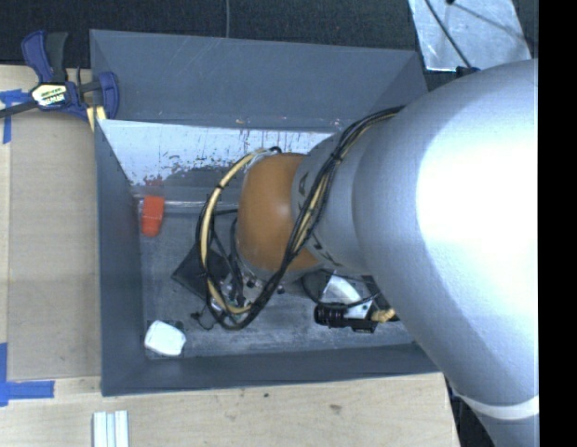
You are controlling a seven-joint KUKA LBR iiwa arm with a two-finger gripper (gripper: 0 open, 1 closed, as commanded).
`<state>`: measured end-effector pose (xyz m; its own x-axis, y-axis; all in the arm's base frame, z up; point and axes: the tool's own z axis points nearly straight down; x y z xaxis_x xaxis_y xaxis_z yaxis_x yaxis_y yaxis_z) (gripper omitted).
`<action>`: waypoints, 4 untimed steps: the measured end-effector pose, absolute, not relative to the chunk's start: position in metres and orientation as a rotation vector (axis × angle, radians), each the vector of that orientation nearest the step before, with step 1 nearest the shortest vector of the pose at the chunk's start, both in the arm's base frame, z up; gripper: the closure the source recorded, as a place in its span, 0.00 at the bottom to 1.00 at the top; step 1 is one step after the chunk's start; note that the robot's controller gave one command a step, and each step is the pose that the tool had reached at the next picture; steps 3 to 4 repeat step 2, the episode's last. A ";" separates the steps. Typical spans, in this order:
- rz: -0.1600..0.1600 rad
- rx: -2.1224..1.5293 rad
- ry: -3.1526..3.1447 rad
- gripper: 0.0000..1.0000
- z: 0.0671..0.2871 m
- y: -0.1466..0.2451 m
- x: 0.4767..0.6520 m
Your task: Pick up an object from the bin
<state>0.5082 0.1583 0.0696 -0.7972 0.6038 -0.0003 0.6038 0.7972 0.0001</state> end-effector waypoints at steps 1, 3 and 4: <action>0.001 1.002 2.976 1.00 0.070 0.158 0.509; 0.008 0.998 2.971 1.00 0.169 0.158 0.511; 0.008 0.998 2.971 1.00 0.169 0.158 0.511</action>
Offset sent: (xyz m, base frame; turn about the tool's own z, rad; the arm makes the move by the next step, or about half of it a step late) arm 0.0000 0.0000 0.0000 0.0000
